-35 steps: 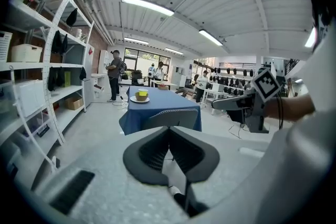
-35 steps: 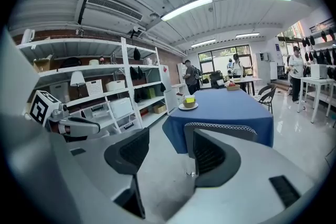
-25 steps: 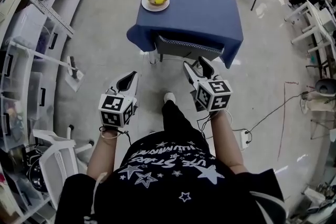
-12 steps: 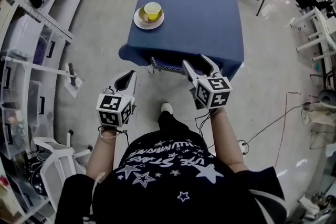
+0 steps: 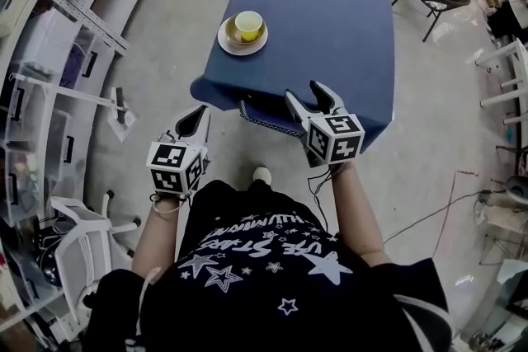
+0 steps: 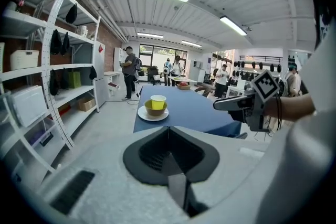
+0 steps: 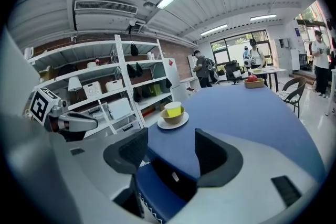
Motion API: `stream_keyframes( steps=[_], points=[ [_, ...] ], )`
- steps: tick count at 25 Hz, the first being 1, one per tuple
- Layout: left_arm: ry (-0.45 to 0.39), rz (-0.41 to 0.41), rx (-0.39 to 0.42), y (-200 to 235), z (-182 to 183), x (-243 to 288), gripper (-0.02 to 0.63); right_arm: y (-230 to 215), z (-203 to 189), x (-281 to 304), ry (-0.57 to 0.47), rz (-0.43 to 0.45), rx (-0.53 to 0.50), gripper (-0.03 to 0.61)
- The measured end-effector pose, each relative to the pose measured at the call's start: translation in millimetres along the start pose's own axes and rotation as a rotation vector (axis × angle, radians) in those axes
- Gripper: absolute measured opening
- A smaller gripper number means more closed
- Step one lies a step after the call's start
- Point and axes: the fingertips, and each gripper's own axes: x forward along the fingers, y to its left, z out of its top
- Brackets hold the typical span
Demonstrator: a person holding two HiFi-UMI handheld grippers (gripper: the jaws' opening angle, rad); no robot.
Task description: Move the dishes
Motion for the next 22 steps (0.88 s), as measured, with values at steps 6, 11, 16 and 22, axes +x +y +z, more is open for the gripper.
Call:
stream_keyframes(
  steps=[6, 11, 16, 22],
  points=[
    [0.008, 0.037, -0.022, 22.0, -4.6, -3.1, 0.020, 18.8, 4.9, 30.5, 0.012, 0.049, -0.026, 0.268],
    [0.009, 0.035, -0.054, 43.6, -9.8, 10.1, 0.020, 23.1, 7.0, 52.2, 0.026, 0.046, -0.035, 0.268],
    [-0.004, -0.004, -0.039, 71.7, 8.7, 36.5, 0.020, 19.3, 20.1, 79.5, 0.037, 0.006, -0.036, 0.268],
    [-0.015, -0.071, -0.007, 105.4, 36.9, 77.0, 0.020, 19.1, 39.1, 122.0, 0.037, -0.030, -0.056, 0.268]
  ],
)
